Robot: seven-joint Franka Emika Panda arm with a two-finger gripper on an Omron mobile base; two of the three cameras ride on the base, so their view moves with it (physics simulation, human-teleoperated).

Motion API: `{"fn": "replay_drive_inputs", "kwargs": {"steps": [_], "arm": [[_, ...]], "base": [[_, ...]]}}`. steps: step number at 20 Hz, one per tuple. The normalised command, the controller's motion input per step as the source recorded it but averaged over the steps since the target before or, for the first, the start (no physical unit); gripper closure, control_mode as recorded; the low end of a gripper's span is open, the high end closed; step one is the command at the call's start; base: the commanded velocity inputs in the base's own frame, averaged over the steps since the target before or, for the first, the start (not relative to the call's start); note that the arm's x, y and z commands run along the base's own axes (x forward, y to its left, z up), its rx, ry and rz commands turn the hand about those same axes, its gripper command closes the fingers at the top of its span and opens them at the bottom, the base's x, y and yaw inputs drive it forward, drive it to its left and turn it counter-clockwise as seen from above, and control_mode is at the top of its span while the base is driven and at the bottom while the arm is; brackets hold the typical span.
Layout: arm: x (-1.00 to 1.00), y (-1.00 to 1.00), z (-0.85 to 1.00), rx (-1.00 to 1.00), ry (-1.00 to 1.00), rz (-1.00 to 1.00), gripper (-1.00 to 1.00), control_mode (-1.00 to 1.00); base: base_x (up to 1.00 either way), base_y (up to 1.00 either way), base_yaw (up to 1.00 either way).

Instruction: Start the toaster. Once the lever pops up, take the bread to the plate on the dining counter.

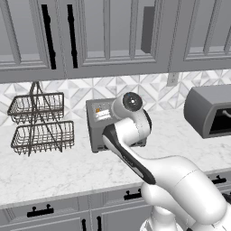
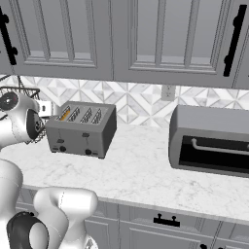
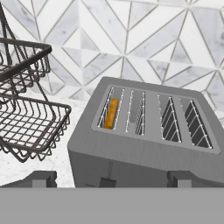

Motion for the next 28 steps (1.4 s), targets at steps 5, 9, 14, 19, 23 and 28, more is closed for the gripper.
{"fn": "replay_drive_inputs", "kwargs": {"steps": [5,9,14,19,23,28], "arm": [[0.0,0.0,0.0,0.0,0.0,0.0,-1.0,-1.0],[0.0,0.0,0.0,0.0,0.0,0.0,-1.0,-1.0],[0.0,0.0,0.0,0.0,0.0,0.0,-1.0,-1.0],[0.0,0.0,0.0,0.0,0.0,0.0,-1.0,-1.0],[0.0,0.0,0.0,0.0,0.0,0.0,-1.0,-1.0],[0.0,0.0,0.0,0.0,0.0,0.0,-1.0,-1.0]], "base": [[0.0,0.0,0.0],[0.0,0.0,0.0],[0.0,0.0,0.0],[0.0,0.0,0.0],[0.0,0.0,0.0],[0.0,0.0,0.0]]}}
